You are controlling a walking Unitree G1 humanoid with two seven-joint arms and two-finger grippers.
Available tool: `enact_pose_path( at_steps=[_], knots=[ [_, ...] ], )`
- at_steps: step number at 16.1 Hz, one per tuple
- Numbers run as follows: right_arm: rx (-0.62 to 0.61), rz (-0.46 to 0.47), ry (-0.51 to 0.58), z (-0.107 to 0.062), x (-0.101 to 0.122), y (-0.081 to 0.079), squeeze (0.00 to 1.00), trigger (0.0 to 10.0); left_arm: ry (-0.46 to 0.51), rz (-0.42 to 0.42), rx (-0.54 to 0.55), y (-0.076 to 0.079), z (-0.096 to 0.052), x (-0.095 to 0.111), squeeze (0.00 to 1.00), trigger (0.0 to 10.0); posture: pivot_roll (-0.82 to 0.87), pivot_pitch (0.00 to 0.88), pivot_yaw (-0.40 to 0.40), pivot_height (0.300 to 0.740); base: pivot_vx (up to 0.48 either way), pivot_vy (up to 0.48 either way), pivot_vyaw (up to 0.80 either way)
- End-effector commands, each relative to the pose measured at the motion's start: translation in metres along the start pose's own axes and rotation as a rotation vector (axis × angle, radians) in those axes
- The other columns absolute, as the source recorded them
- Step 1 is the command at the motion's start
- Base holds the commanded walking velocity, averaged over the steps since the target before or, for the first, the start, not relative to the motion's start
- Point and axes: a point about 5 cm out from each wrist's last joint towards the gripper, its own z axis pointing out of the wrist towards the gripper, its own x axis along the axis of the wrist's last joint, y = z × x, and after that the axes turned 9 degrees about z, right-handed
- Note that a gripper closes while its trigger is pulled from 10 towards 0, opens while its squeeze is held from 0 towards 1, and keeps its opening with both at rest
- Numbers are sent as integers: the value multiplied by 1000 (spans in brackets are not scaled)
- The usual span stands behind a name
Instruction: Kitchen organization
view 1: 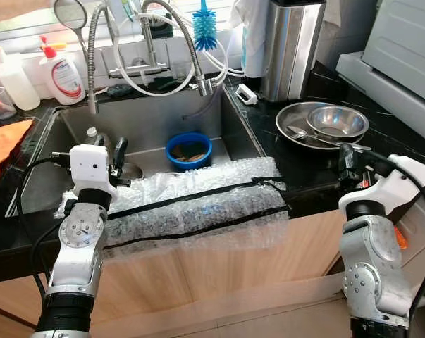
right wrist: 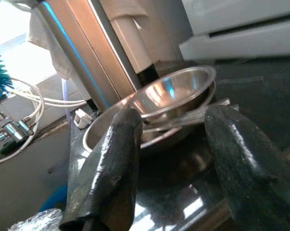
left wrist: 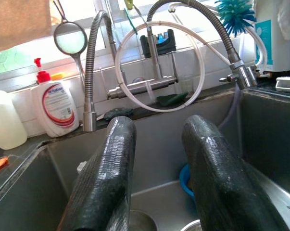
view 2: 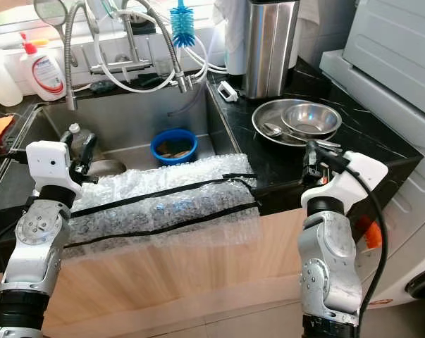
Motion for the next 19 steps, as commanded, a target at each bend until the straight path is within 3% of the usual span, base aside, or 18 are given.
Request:
enact_pose_path(
  at_steps=[1, 6, 7, 9, 10, 11, 19],
  knots=[
    [-6, 27, -12, 3, 0, -3, 0, 10000, 7, 14, -5, -2, 1, 1, 0, 10000, -174, 0, 81, 740, 0, 0, 0],
    [-51, 171, -71, 5, -7, 1, 0, 10000, 12, 25, -11, -1, 1, 2, 0, 10000, -170, 0, 82, 740, 0, 0, 0],
    [-63, 250, -78, 7, -7, 3, 1000, 10000, 12, 24, -15, 0, 1, 2, 0, 10000, -172, 0, 84, 740, 0, 0, 0],
    [-85, 281, -75, 11, -6, 4, 1000, 10000, 16, 28, -21, 1, 1, 3, 0, 10000, -172, 0, 84, 740, 0, 0, 0],
    [-105, 294, -74, 14, -5, 7, 922, 10000, 17, 30, -24, 2, 1, 3, 0, 10000, -171, 0, 85, 740, 0, 0, 0],
    [-104, 291, -73, 17, -4, 6, 0, 10000, 20, 34, -27, 2, 2, 3, 0, 10000, -168, 0, 86, 740, 0, 0, 0],
    [-119, 307, -27, 33, 6, 6, 0, 10000, 24, 56, -38, 3, 2, 4, 0, 10000, -162, 0, 90, 740, 0, 0, 0]
  ],
)
